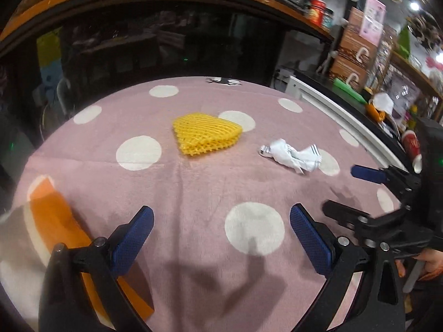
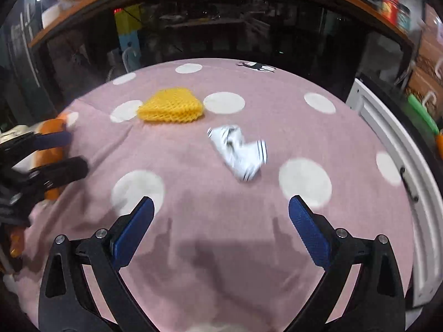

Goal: Collect trash
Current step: 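Grasp the white printed paper with the right tool while the left tool grasps the yellow foam net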

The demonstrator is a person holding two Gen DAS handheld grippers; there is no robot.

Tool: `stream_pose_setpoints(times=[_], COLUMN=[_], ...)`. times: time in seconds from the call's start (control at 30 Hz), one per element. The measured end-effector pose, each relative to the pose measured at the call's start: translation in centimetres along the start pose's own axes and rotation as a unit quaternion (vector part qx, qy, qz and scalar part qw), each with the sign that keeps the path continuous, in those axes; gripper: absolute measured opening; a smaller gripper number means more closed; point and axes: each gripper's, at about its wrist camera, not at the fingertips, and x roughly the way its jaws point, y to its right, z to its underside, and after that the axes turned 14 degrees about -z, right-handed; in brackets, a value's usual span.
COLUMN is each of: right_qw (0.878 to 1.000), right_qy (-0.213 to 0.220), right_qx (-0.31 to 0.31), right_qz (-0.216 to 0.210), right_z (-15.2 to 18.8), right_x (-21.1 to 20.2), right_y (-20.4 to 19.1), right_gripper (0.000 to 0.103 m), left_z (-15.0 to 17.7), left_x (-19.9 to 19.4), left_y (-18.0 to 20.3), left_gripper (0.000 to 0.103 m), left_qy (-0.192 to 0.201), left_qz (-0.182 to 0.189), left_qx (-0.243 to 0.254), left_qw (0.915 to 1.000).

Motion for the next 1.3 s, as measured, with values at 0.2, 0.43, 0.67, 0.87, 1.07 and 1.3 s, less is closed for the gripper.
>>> stream_pose_setpoints(times=[0.2,0.43,0.67,0.87,1.07,1.3], right_qw=[0.999,0.999,1.000,1.000,1.000,0.999], right_qy=[-0.023,-0.046,-0.010,0.004,0.008,0.013], right_qx=[-0.014,-0.020,0.013,0.019,0.022,0.032], right_qz=[0.025,0.015,0.011,0.003,0.004,0.010], right_z=[-3.2,-3.1,-1.5,0.6,2.6,5.1], right_x=[4.2,6.2,3.1,-0.6,-3.6,-5.5], right_y=[2.0,2.5,2.5,1.9,1.5,1.5], right_gripper=[0.081,0.032,0.030,0.030,0.030,0.030], left_z=[-1.1,-1.7,-2.5,-4.4,-6.8,-8.4], left_x=[2.1,4.1,5.1,6.0,8.6,11.8], left_y=[-0.5,-0.4,0.2,1.6,2.9,4.5], left_gripper=[0.097,0.097,0.097,0.097,0.097,0.097], left_qy=[-0.019,-0.036,-0.042,-0.039,-0.056,-0.093], left_qz=[-0.004,-0.012,-0.025,-0.031,-0.048,-0.060], left_qx=[-0.032,-0.048,-0.054,-0.042,-0.014,0.012], left_qw=[0.9993,0.9981,0.9974,0.9979,0.9972,0.9937])
